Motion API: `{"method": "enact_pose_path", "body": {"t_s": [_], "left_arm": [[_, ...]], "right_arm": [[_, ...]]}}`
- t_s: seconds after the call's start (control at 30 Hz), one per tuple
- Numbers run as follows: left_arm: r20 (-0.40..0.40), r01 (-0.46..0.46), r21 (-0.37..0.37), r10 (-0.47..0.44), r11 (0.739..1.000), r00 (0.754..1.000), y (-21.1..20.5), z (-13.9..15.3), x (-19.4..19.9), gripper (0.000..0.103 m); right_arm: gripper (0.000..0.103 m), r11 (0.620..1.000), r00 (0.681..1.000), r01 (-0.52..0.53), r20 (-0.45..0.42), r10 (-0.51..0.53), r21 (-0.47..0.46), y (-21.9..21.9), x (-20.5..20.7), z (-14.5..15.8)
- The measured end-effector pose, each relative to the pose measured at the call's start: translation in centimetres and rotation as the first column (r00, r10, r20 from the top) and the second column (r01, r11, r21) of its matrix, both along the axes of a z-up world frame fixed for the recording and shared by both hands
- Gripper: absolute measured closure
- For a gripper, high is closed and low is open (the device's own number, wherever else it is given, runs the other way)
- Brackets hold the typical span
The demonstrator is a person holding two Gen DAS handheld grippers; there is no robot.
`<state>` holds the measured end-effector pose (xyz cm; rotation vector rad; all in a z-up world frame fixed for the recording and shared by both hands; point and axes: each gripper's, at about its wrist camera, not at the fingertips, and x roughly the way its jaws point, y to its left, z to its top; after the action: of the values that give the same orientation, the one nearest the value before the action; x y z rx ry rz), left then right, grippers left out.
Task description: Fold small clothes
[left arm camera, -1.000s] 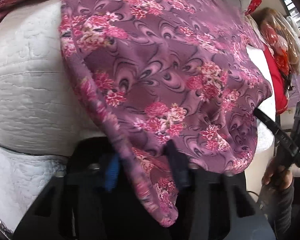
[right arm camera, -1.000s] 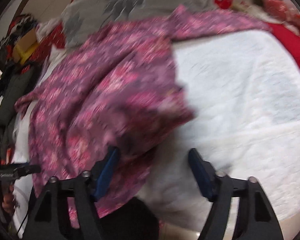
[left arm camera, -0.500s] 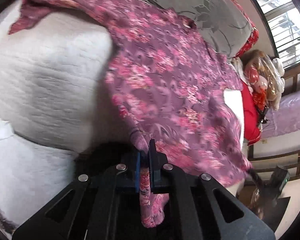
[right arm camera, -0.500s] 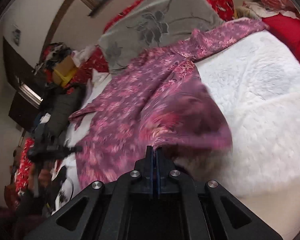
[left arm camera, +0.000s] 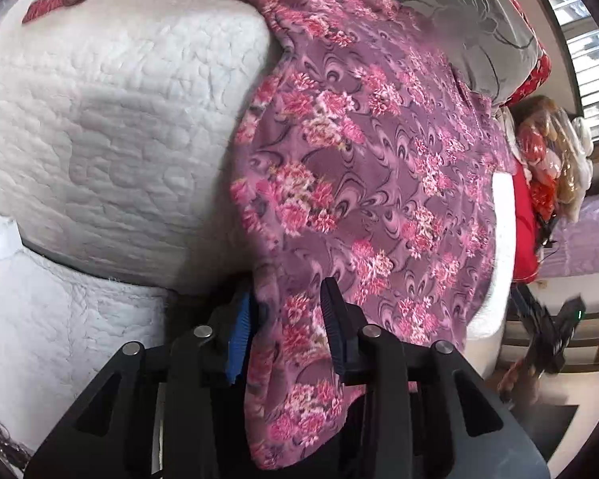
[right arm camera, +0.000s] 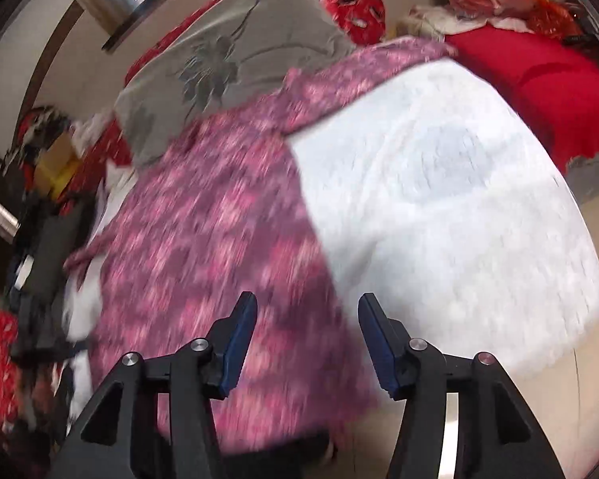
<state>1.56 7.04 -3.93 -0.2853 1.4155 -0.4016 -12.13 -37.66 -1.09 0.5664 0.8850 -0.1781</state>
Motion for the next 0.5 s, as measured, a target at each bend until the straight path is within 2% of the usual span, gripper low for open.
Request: {"method": "enact_pose_path", "body": {"t_s": [0.07,0.13,0.17,0.2,0.27,0.3,0.4,0.5], "left_arm": [[0.069,0.013,0.02,-0.015,1.0,0.997,-0.7,1.7,0.3,0.072],[0.132,0.033,0.043,-0.039,0.999,0.991,-1.7,3.2,1.3,0.071],[0.168,0.041,0.063,-0.051,0.997,0.984,-2.4,4.0,2.2,0.068],[0.201,0.043,0.087,-0.06,0.995,0.978,-3.2,4.7,3.2,0.059],[0.249,0.04,0.128,-0.071,0.991,0.966,-4.7,5.3,5.1,0.05],[0.267,0.04,0.155,-0.08,0.987,0.96,-5.8,5.4,6.5,0.05],[0.287,0.053,0.216,-0.115,0.975,0.951,-9.1,4.7,10.3,0.05],[0.318,0.037,0.25,-0.118,0.968,0.941,-11.7,3.7,13.7,0.05]], "right_arm": [[0.053,1.0,1.0,0.007,-0.012,-0.007,-0.018,-0.3,1.9,-0.4],[0.053,1.0,0.999,0.008,0.031,-0.008,-0.009,-1.0,3.3,0.0],[0.053,1.0,0.999,0.015,0.042,-0.015,-0.003,-1.6,4.0,0.4],[0.053,0.999,0.998,0.039,0.053,-0.039,-0.003,-3.1,5.0,1.0],[0.053,0.995,0.993,0.098,0.063,-0.097,-0.008,-5.6,6.9,1.5],[0.052,0.991,0.989,0.133,0.064,-0.133,-0.003,-7.3,7.4,1.7],[0.052,0.965,0.963,0.26,0.064,-0.261,0.026,-13.4,9.2,1.9],[0.049,0.912,0.912,0.405,0.044,-0.408,0.064,-20.6,11.7,1.1]]}}
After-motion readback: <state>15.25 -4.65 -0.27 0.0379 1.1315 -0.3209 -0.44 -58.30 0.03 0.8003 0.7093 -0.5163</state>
